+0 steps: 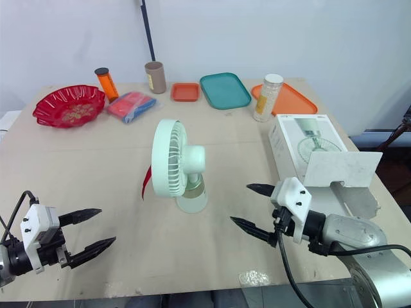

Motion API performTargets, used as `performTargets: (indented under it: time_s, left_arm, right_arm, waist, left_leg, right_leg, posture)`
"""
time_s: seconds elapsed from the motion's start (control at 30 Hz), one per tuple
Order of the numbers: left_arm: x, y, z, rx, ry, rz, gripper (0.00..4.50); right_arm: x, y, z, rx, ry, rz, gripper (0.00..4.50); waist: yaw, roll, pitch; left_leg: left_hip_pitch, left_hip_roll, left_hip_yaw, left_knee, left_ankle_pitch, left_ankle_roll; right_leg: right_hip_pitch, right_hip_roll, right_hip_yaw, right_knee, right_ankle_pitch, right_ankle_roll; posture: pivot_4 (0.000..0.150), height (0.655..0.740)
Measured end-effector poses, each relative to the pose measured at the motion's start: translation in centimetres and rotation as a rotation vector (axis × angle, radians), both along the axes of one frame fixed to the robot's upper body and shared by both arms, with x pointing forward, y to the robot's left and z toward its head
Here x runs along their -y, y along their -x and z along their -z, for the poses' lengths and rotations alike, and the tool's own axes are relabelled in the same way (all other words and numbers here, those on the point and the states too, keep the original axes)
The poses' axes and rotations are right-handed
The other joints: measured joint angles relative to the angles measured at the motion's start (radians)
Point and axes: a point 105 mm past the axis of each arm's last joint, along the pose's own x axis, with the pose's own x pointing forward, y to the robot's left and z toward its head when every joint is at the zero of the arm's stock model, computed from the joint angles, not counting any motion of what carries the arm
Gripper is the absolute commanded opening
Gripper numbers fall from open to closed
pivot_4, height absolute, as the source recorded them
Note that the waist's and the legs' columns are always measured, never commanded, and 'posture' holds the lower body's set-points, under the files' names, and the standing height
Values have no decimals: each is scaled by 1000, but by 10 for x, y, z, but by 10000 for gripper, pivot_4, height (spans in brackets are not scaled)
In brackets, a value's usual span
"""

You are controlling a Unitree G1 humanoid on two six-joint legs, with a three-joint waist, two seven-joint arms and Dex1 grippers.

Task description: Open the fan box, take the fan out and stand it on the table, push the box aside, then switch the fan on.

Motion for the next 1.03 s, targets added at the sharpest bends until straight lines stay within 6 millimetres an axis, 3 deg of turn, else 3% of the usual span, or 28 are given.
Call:
performTargets:
  time_s: [0.53,1.03]
  left_arm:
    - [0,5,-9,180,-38,47,44887]
    - [-10,1,-7,211,-10,18,44887]
  right_arm:
    - [20,10,-5,113,75,23,45000]
    - [28,5,-3,112,60,43,45000]
  waist:
    - [1,0,0]
    - [1,0,-1]
  left_leg:
    - [0,0,1,0,0,0]
    - [0,0,1,0,0,0]
  right_leg:
    - [1,0,1,0,-1,0]
    - [1,0,1,0,-1,0]
  posture:
    - [1500,7400]
    - [1500,7400]
